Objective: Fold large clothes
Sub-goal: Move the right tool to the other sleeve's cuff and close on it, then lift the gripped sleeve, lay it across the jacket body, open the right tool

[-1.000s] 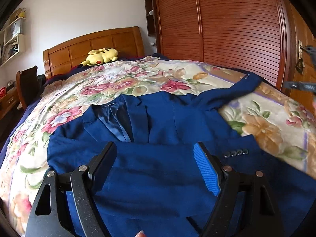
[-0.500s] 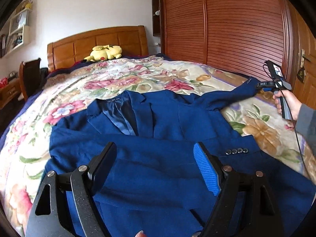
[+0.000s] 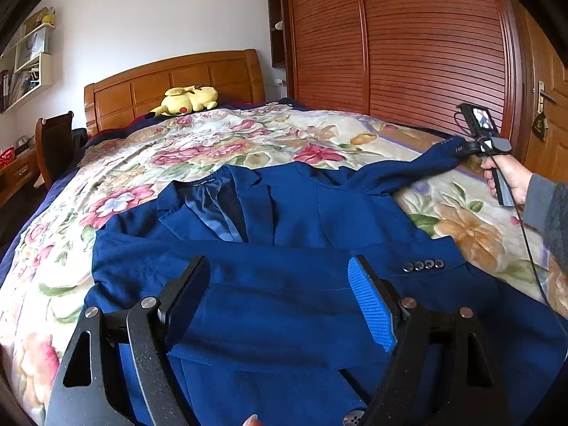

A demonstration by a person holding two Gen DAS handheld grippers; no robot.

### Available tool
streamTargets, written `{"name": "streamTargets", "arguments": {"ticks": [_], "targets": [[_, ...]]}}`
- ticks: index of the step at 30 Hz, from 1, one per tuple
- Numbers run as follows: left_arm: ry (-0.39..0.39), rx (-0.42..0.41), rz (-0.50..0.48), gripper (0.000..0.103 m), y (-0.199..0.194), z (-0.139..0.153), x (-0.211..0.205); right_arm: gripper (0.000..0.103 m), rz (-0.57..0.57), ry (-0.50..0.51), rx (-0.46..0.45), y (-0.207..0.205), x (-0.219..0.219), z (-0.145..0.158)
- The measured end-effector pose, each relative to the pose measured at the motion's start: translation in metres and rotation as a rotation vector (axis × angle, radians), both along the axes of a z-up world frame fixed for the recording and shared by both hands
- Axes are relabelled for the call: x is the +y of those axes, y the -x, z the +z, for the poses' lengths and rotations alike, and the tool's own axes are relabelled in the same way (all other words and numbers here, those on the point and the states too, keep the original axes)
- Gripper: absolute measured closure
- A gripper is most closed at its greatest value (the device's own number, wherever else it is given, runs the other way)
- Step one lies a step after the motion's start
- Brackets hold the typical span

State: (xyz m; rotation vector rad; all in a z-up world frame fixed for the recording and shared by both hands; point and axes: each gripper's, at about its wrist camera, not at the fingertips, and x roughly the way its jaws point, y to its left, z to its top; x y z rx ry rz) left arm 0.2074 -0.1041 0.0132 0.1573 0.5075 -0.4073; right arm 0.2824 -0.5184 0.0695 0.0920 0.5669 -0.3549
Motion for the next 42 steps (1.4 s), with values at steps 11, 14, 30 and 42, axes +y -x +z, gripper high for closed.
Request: {"name": "streamTargets", "arguments": {"ticks": [11, 14, 30, 42], "targets": [[0.057, -0.021, 0.037, 0.022, 0.003, 0.011, 0.018, 0.099, 0.295, 0.176, -0.127, 0.098, 0.167, 0.071], [0.068, -0.02, 0.051, 0.022, 0.001, 0.012, 0.024, 0.099, 0.35, 0.2, -0.146, 0.123, 0.198, 0.083], [0.063, -0.035, 0.064, 0.022, 0.005, 0.016, 0.036, 0.099, 0.517, 0.161, -0.146, 0.192, 0.263, 0.082], [0.025, -0.021, 0.084, 0.022, 0.056, 0.029, 0.077, 0.099, 0.643, 0.089, -0.17, 0.204, 0.28, 0.086]]}}
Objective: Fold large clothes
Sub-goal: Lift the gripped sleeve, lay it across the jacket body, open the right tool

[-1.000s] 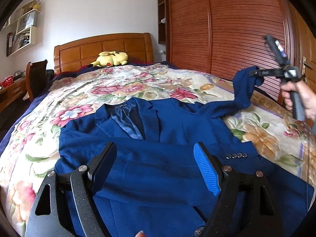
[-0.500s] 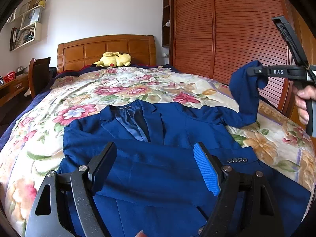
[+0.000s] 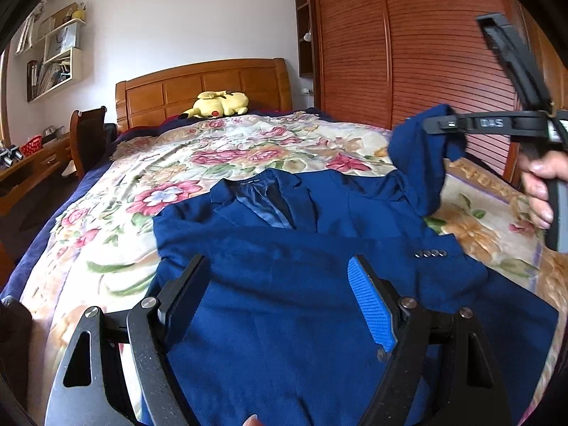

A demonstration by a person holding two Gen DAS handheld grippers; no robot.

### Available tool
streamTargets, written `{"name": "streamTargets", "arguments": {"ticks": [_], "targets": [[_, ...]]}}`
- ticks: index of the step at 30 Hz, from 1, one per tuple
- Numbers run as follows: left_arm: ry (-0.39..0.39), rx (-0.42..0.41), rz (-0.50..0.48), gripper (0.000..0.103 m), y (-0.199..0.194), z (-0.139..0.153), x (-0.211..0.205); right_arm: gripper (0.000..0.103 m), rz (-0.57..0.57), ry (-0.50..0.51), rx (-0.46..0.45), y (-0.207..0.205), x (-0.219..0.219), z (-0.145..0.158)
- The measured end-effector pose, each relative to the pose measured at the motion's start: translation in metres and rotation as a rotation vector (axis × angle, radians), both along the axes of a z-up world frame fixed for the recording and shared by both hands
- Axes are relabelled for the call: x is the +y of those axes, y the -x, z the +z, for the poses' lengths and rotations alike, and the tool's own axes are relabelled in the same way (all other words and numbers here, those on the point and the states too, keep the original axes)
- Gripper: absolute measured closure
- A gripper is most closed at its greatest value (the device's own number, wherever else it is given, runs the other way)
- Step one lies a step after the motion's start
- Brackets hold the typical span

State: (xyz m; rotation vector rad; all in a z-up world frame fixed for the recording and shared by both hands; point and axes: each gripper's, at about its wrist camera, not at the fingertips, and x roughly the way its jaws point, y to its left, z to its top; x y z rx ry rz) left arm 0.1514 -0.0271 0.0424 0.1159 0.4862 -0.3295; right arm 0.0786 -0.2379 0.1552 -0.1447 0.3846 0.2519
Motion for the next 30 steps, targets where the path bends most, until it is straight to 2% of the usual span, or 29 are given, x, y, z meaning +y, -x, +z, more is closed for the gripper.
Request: {"name": "streamTargets", "arguments": {"ticks": [4, 9, 13, 22, 24, 25, 26, 27, 28, 29, 30], "targets": [[-0.024, -0.021, 0.026, 0.022, 0.024, 0.006, 0.021, 0.099, 0.069, -0.025, -0.012, 0.007, 0.016, 0.0], [-0.016, -0.028, 0.069, 0.022, 0.052, 0.015, 0.052, 0.099, 0.155, -0.036, -0.012, 0.021, 0.041, 0.002], [-0.026, -0.055, 0.085, 0.022, 0.075, 0.021, 0.07, 0.099, 0.205, -0.029, 0.005, 0.028, 0.06, -0.008], [-0.041, -0.039, 0.132, 0.022, 0.099, 0.014, 0.092, 0.099, 0.194, -0.03, 0.105, 0.026, 0.074, -0.043], [-0.049, -0.029, 0.136, 0.022, 0.102, 0.01, 0.091, 0.095, 0.183, -0.028, 0.133, 0.029, 0.072, -0.052], [-0.053, -0.026, 0.136, 0.022, 0.103, 0.009, 0.09, 0.089, 0.182, -0.03, 0.151, 0.028, 0.07, -0.055], [-0.057, -0.023, 0.135, 0.022, 0.104, 0.007, 0.088, 0.077, 0.182, -0.032, 0.177, 0.026, 0.068, -0.059], [-0.06, -0.022, 0.134, 0.022, 0.106, 0.006, 0.087, 0.07, 0.181, -0.029, 0.192, 0.025, 0.066, -0.062], [-0.061, -0.021, 0.132, 0.022, 0.107, 0.005, 0.086, 0.057, 0.172, -0.018, 0.195, 0.026, 0.063, -0.064], [-0.062, -0.019, 0.133, 0.022, 0.108, 0.004, 0.084, 0.05, 0.163, -0.007, 0.188, 0.029, 0.062, -0.065], [-0.062, -0.016, 0.133, 0.022, 0.109, 0.003, 0.083, 0.048, 0.16, 0.002, 0.178, 0.031, 0.062, -0.065]]}}
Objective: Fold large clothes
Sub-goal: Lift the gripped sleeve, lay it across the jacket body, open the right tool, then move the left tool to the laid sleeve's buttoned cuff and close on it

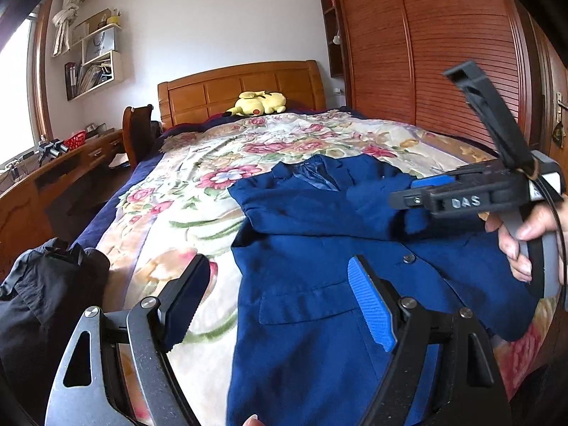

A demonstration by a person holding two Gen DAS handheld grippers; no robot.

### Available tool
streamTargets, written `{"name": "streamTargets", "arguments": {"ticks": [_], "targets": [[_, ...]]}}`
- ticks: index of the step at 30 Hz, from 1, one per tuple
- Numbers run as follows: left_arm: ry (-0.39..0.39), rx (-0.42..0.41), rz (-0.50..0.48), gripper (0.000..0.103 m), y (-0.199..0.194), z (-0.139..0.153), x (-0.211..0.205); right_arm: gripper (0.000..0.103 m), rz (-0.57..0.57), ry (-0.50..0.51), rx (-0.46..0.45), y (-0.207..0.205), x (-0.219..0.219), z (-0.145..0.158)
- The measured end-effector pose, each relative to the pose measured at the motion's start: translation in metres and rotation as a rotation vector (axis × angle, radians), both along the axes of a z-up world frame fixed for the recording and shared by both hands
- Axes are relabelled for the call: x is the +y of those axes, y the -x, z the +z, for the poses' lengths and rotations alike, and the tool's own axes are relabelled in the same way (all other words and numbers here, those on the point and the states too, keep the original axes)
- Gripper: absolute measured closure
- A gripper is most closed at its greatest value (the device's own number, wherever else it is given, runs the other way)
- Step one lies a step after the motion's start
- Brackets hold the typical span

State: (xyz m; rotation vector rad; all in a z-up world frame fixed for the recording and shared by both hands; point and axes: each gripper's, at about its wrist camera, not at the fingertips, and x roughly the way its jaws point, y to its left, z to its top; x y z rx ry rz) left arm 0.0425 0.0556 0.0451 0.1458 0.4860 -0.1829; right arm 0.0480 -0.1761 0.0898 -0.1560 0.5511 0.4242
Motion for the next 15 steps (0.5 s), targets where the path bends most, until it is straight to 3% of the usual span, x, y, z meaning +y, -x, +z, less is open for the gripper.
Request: {"name": "streamTargets", "arguments": {"ticks": [2, 6, 15], "targets": [[0.0, 0.005, -0.004, 0.022, 0.002, -0.003, -0.004, 0.043, -0.014, 0.017, -0.014, 0.002, -0.009, 0.0], [-0.006, 0.021, -0.005, 0.022, 0.0, -0.009, -0.014, 0.042, -0.059, 0.028, -0.059, 0.007, -0.032, -0.001], [0.012, 0.095, -0.062, 0.022, -0.036, -0.018, -0.058, 0.042, -0.156, 0.058, -0.111, -0.003, -0.068, -0.035]]}}
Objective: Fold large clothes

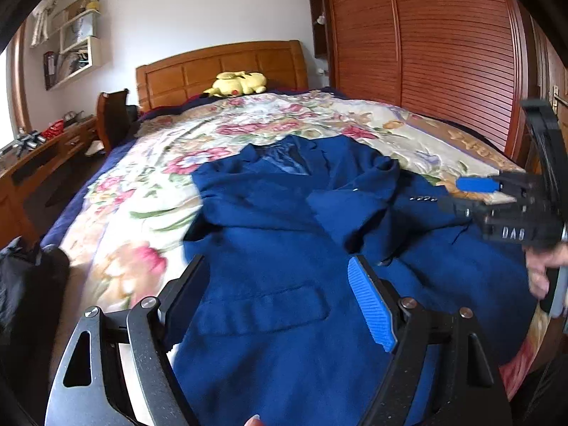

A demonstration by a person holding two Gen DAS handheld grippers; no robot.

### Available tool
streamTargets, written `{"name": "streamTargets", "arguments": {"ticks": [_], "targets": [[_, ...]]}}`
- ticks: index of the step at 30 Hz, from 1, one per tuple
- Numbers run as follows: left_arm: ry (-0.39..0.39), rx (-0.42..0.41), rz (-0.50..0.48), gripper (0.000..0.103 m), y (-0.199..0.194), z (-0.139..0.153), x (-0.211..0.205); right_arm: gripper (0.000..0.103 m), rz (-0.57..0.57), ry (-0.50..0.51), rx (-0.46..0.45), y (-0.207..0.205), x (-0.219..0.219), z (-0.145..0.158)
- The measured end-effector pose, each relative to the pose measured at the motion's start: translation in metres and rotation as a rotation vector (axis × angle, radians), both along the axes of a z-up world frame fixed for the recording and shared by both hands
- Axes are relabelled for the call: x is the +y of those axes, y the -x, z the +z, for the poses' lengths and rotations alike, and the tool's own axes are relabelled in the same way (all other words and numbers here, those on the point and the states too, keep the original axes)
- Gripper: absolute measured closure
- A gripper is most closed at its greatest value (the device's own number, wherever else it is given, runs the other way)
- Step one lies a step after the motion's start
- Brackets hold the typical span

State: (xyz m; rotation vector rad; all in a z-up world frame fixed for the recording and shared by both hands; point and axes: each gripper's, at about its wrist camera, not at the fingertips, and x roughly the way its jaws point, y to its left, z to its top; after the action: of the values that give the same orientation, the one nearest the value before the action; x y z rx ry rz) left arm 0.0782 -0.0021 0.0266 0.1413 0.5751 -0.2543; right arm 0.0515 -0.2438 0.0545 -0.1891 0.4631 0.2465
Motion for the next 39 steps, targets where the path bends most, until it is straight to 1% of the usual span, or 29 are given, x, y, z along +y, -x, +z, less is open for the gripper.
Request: {"name": "streamTargets", "arguments": {"ticks": [2, 3, 6, 8, 10, 13, 16, 18, 19, 21, 22, 24, 25, 26, 27, 29, 30, 31, 33, 36, 39], "targets": [[0.006, 0.018, -0.023, 0.022, -0.013, 0.0, -0.014, 0.042, -0.015, -0.007, -0.012, -0.001, -0.001, -0.005], [0.004, 0.024, -0.028, 0.022, -0.019, 0.001, -0.02, 0.042, -0.022, -0.022, -0.022, -0.005, -0.004, -0.004], [0.008, 0.029, -0.045, 0.022, -0.03, 0.003, -0.036, 0.042, -0.034, -0.073, -0.042, 0.003, -0.01, -0.009], [0.017, 0.033, -0.064, 0.022, -0.039, 0.004, -0.048, 0.042, -0.04, -0.044, -0.03, 0.0, -0.013, -0.017], [0.03, 0.042, -0.077, 0.022, -0.047, 0.003, -0.057, 0.042, -0.054, -0.027, -0.04, -0.002, -0.016, -0.021], [0.046, 0.063, -0.105, 0.022, -0.058, 0.0, -0.073, 0.042, -0.065, -0.001, -0.032, -0.005, -0.02, -0.027], [0.032, 0.077, -0.128, 0.022, -0.066, -0.004, -0.09, 0.042, -0.076, -0.006, -0.016, 0.0, -0.027, -0.029], [0.006, 0.079, -0.135, 0.024, -0.07, -0.008, -0.1, 0.042, -0.084, -0.009, -0.014, 0.007, -0.034, -0.026], [-0.01, 0.076, -0.137, 0.027, -0.072, -0.01, -0.105, 0.042, -0.088, -0.012, -0.013, 0.008, -0.037, -0.026], [-0.048, 0.083, -0.129, 0.041, -0.076, -0.015, -0.112, 0.042, -0.092, -0.016, -0.013, 0.014, -0.04, -0.024], [-0.063, 0.091, -0.125, 0.044, -0.078, -0.019, -0.115, 0.042, -0.095, -0.018, -0.014, 0.015, -0.041, -0.023], [-0.092, 0.103, -0.114, 0.062, -0.081, -0.025, -0.117, 0.042, -0.097, -0.025, -0.015, 0.019, -0.042, -0.023], [-0.104, 0.107, -0.106, 0.068, -0.081, -0.027, -0.117, 0.042, -0.097, -0.029, -0.014, 0.019, -0.042, -0.023], [-0.103, 0.113, -0.107, 0.084, -0.081, -0.029, -0.115, 0.042, -0.097, -0.03, -0.014, 0.02, -0.042, -0.024], [-0.093, 0.124, -0.116, 0.092, -0.081, -0.029, -0.112, 0.042, -0.096, -0.03, -0.013, 0.021, -0.041, -0.025], [-0.083, 0.124, -0.125, 0.094, -0.078, -0.026, -0.106, 0.042, -0.093, -0.02, -0.012, 0.022, -0.038, -0.026], [-0.082, 0.111, -0.118, 0.094, -0.077, -0.023, -0.101, 0.042, -0.093, -0.015, -0.013, 0.023, -0.038, -0.027], [-0.077, 0.097, -0.106, 0.094, -0.075, -0.019, -0.095, 0.042, -0.092, -0.011, -0.012, 0.022, -0.04, -0.028], [-0.042, 0.074, -0.079, 0.094, -0.075, -0.007, -0.077, 0.042, -0.089, -0.006, -0.013, 0.022, -0.04, -0.029], [-0.007, 0.056, -0.031, 0.094, -0.081, 0.006, -0.052, 0.042, -0.085, -0.006, -0.016, 0.024, -0.042, -0.028], [-0.013, 0.053, 0.003, 0.094, -0.085, 0.008, -0.036, 0.042, -0.085, -0.004, -0.019, 0.025, -0.043, -0.029]]}}
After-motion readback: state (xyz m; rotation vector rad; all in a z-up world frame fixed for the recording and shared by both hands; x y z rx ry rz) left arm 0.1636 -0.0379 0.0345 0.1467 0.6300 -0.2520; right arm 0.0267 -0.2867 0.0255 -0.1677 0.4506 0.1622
